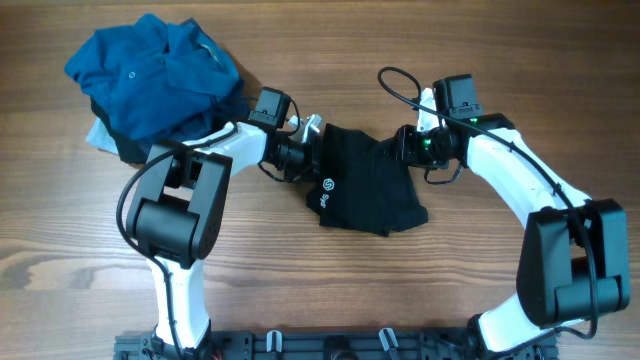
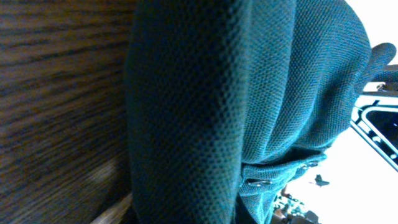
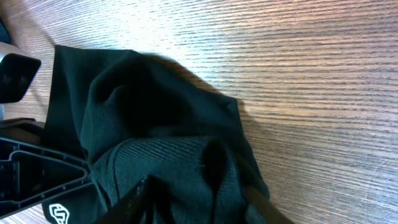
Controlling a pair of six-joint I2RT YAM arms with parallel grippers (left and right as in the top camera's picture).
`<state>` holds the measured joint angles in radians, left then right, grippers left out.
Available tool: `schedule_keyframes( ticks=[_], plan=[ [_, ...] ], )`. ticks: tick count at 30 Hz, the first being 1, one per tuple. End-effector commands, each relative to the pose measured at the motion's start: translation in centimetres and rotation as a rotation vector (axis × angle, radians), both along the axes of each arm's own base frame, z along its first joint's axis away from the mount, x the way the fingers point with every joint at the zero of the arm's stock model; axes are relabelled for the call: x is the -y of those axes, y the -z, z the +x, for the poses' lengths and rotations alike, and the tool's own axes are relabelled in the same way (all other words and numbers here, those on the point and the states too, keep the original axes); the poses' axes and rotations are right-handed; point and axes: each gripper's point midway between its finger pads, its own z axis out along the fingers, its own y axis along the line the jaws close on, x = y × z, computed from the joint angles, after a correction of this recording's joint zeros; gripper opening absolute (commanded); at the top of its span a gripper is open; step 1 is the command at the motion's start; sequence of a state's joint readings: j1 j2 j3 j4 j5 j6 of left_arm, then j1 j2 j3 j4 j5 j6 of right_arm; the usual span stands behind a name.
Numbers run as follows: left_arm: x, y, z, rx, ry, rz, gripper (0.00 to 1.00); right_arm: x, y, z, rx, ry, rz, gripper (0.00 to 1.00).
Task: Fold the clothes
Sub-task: 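Place the folded black shirt onto the teal pile with the left gripper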
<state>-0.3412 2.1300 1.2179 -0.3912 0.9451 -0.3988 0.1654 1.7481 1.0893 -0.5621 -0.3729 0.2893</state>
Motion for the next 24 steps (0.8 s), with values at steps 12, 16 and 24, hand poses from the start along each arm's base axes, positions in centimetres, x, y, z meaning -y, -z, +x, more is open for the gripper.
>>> schedule_keyframes(
  ticks=[12, 16, 24],
  plan=[
    [-20.3, -29.9, 10.2, 0.704, -0.452, -0.234, 0.04, 2.1, -10.6, 1.7, 0.300, 0.064, 0.050, 0.40],
    [-30.7, -25.8, 11.5, 0.660, -0.681, -0.078, 0.04, 1.9, -10.7, 1.6, 0.288, 0.078, 0.071, 0.41],
    [-39.4, -11.9, 10.8, 0.343, -0.861, 0.201, 1.00, 1.0, -11.0, 1.2, 0.262, 0.069, 0.136, 0.38]
  ],
)
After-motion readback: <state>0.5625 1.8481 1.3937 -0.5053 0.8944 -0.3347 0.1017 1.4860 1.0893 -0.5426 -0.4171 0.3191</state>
